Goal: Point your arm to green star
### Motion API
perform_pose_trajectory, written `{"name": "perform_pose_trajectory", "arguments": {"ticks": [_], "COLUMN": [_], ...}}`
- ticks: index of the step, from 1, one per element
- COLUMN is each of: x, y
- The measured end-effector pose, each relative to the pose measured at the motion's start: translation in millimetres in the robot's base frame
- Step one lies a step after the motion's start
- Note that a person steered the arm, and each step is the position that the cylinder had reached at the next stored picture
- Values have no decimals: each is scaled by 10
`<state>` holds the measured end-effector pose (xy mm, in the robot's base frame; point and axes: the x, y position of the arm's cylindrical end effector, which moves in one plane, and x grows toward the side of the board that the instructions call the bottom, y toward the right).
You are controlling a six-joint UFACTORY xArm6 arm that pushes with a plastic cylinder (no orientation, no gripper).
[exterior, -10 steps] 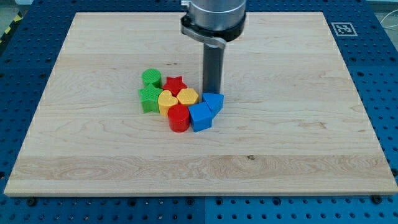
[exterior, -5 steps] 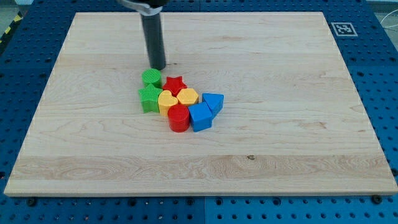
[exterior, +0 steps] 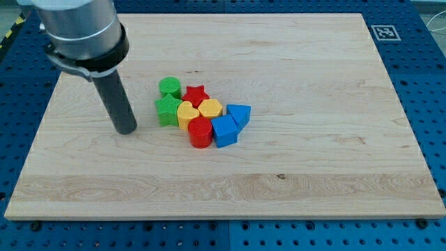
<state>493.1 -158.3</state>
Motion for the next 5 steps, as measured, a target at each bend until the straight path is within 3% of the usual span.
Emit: {"name": "perform_pose_trajectory", "arguments": {"ticks": [5], "x": [-248], "y": [512]}}
